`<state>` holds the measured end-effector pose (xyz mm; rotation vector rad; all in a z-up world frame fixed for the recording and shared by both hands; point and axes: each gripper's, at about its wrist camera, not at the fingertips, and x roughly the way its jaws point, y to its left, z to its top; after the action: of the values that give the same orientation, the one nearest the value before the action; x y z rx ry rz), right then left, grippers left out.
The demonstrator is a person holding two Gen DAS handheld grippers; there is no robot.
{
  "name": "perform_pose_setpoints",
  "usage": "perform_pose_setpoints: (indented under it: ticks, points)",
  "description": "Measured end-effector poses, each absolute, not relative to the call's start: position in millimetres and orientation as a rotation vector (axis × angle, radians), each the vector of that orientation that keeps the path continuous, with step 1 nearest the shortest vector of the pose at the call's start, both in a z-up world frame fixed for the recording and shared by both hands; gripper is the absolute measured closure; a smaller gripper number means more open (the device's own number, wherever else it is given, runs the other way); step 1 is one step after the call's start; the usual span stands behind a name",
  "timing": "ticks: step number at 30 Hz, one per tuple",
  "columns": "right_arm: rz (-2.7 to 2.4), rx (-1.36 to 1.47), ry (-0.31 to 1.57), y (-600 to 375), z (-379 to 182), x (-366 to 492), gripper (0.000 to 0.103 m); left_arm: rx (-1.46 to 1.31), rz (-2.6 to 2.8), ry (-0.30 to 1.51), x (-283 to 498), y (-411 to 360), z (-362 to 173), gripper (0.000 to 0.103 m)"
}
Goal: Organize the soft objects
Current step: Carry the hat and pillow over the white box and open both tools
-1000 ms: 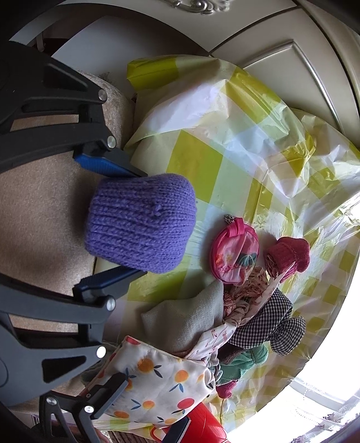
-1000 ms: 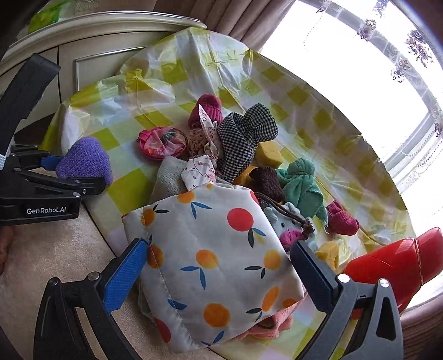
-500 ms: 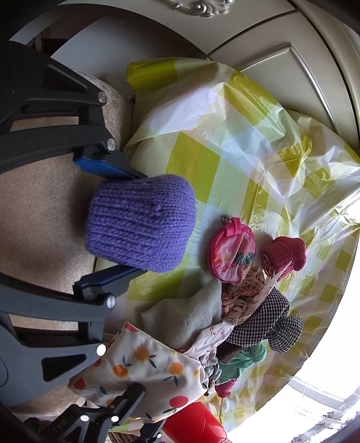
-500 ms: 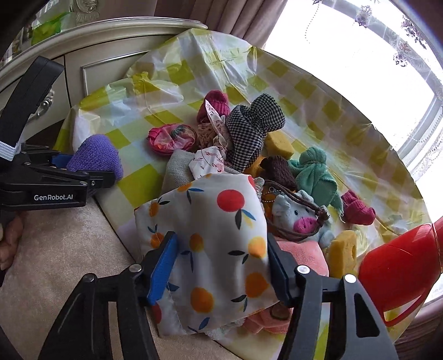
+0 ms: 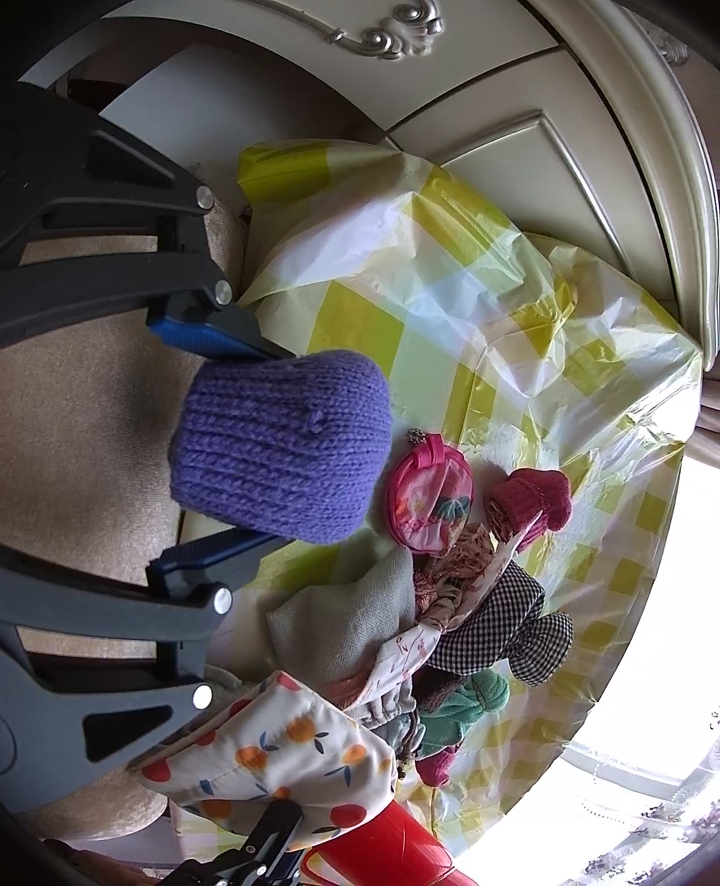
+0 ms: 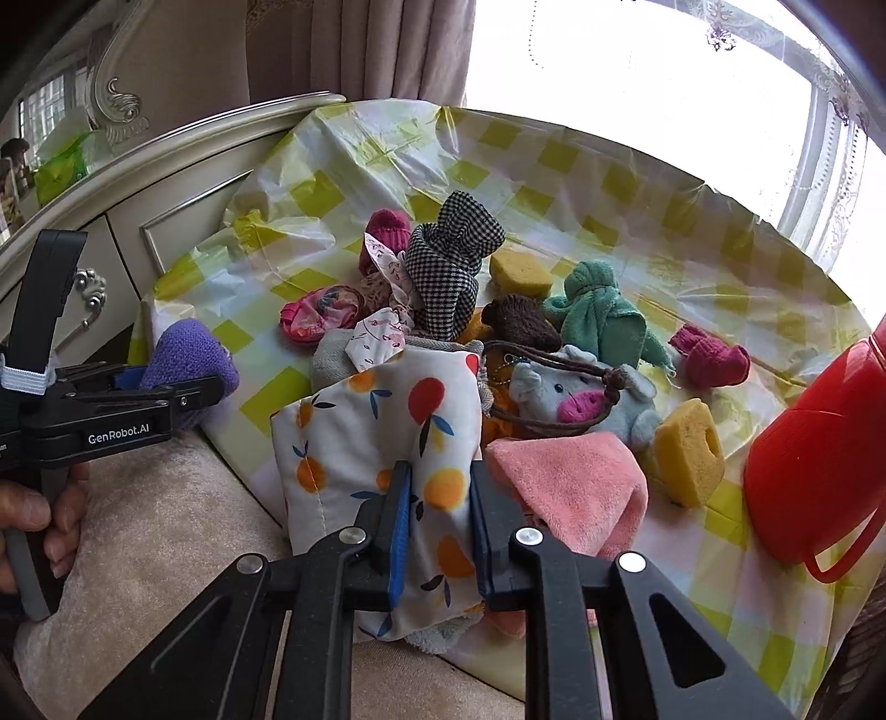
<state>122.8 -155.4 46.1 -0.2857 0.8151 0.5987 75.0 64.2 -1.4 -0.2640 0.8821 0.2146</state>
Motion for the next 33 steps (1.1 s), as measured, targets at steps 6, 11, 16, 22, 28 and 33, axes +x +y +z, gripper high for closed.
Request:
perform_pose_setpoints:
  ticks: [6,11,16,22,28,33]
  points:
    - [0.616,-0.174,0.796,-175,62,115,0.084,-0.218,0.226,0.816,69,57,12,0.045]
    - [0.618,-0.040,0.784,-204,73,111,0.084,-0.190,0.216,0.749,58,46,29,0.045]
    - [0.580,0.053,0.780,-241,77,104,0.084,-0.173,0.153,0.716,53,25,41,0.045]
    - [0.488,0.124,0.798,-295,70,89,0.084,-0.141,0.022,0.708,48,-21,51,0.045]
    - [0.358,0.185,0.836,-355,56,67,0.084,-0.091,-0.136,0.719,44,-78,59,0.045]
    - [0.236,0.246,0.859,-407,46,48,0.084,-0.082,-0.258,0.746,41,-118,63,0.045]
